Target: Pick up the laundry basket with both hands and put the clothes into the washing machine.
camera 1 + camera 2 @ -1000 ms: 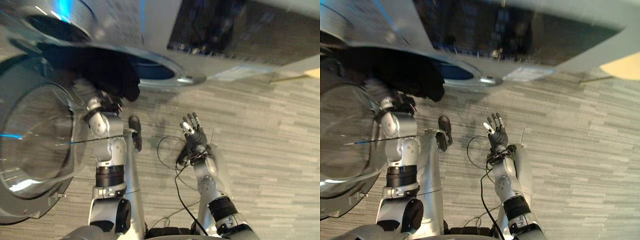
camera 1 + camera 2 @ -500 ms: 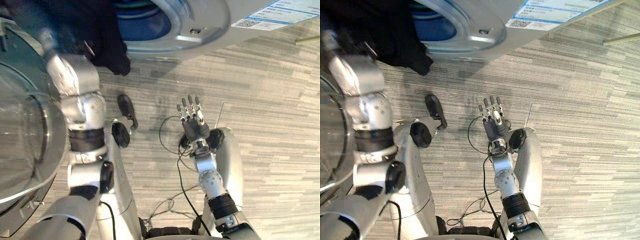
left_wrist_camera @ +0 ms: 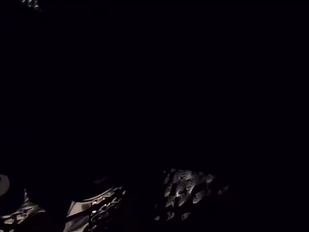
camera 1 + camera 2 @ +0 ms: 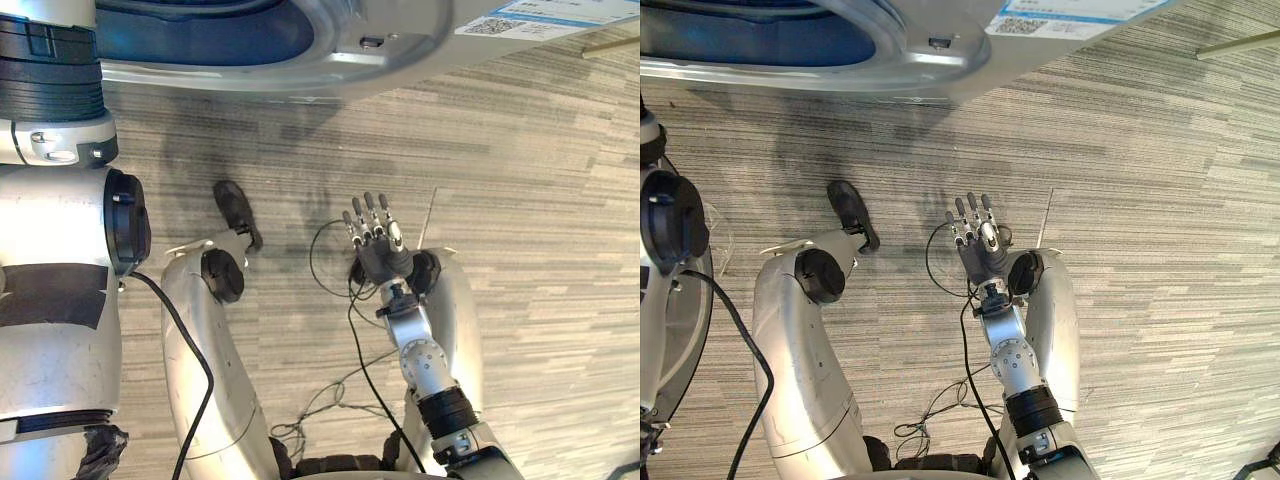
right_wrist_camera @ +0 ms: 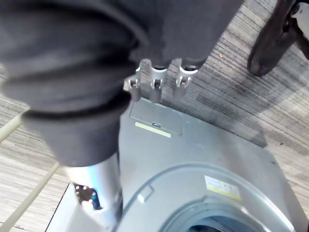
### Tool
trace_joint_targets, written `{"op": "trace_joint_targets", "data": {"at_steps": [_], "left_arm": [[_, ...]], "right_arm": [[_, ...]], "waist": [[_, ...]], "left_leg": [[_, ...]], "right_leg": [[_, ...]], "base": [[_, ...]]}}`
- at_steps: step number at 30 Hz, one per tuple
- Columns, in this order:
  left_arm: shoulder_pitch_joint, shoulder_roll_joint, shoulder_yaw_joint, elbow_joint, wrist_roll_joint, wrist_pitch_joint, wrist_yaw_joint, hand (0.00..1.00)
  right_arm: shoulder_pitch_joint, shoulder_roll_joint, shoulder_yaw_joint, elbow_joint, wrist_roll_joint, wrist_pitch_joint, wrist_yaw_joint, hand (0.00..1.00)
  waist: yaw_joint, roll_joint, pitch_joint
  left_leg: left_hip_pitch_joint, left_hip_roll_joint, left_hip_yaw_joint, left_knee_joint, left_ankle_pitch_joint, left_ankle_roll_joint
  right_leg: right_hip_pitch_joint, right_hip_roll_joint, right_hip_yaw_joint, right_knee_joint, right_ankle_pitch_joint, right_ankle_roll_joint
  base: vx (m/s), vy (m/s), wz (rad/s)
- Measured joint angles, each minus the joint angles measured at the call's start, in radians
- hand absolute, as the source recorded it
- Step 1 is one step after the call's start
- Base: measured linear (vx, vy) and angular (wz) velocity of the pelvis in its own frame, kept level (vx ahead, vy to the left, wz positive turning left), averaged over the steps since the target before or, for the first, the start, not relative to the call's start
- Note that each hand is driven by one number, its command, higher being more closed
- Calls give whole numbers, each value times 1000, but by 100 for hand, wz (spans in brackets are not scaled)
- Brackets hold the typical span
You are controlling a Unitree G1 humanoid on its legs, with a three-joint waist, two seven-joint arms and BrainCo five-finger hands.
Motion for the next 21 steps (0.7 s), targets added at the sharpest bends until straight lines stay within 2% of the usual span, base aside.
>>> {"op": "trace_joint_targets", "data": {"at_steps": [2,4,7,9,10,11,15,21], "left_arm": [[0,-1,3,33,77,21,-7,100],[6,0,2,131,304,96,-36,100],[26,-1,-24,199,526,180,-62,100],[56,-2,-47,212,802,244,-71,100],[60,-1,-62,216,873,254,-72,0],[67,0,-80,226,1033,283,-73,0],[68,12,-112,241,1314,343,-108,0],[68,45,-141,242,1496,373,-117,0]], "right_arm": [[0,-8,-1,1,-5,0,0,0],[-1,-9,-1,5,-21,0,1,0],[-2,-9,0,20,-21,0,4,0],[-2,-13,1,39,-21,-1,13,0],[-2,-17,3,45,-21,-1,18,0],[-2,-26,16,51,-21,0,25,0],[-2,-42,60,63,-21,8,29,0],[-2,-45,80,81,-20,7,49,0]], "waist": [[-1,-1,1],[0,-3,2],[0,-13,8],[0,-14,8],[0,-14,8],[3,-14,9],[3,-14,11],[11,-13,12]], "left_leg": [[0,0,3,-3,1,1],[4,0,7,-7,2,2],[17,0,21,-20,6,0],[19,1,26,-36,12,-3],[19,1,28,-40,14,-3],[20,7,33,-47,19,-1],[20,17,43,-56,19,-1],[19,20,55,-71,19,-1]], "right_leg": [[-1,0,1,-3,2,2],[-1,-1,3,-4,2,2],[-2,-1,8,-9,3,3],[-2,-1,11,-21,8,5],[-3,-1,11,-24,10,4],[-5,-2,9,-33,16,0],[-6,-2,7,-50,20,-6],[-13,-2,6,-75,32,1]], "base": [[0,0,0],[8,-7,2],[6,-15,3],[0,0,0],[0,0,0],[9,-7,-6],[14,4,-8],[9,10,-7]]}}
